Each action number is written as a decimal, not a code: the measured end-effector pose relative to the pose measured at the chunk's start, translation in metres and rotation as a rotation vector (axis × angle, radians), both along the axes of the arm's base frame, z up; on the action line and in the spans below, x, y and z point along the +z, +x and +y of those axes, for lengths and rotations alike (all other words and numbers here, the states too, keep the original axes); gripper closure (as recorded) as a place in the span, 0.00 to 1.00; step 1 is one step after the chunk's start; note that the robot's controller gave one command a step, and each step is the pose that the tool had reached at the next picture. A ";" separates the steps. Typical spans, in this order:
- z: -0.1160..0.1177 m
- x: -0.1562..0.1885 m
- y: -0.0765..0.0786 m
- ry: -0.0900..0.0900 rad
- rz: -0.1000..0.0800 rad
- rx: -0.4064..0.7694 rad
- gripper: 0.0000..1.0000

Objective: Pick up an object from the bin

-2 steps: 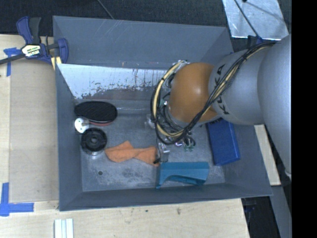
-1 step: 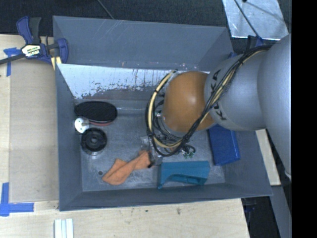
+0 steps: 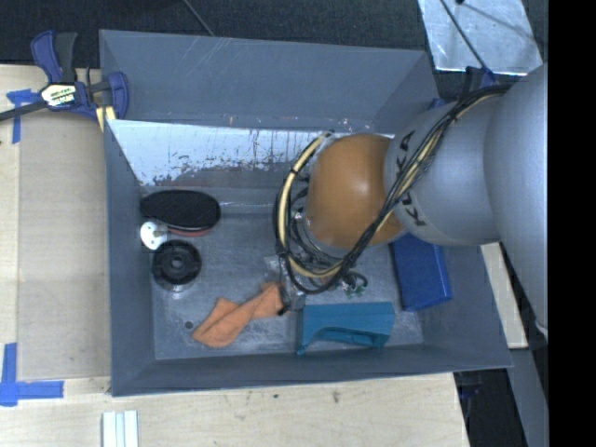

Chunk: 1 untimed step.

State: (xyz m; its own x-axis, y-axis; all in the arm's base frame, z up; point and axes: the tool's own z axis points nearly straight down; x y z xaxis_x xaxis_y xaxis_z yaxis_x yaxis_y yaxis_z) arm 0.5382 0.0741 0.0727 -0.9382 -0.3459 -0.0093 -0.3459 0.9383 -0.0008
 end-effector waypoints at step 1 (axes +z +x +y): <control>0.023 0.029 0.003 -0.002 0.006 0.018 1.00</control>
Offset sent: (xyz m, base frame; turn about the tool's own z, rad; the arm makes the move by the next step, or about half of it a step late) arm 0.0000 0.0000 0.0000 0.0000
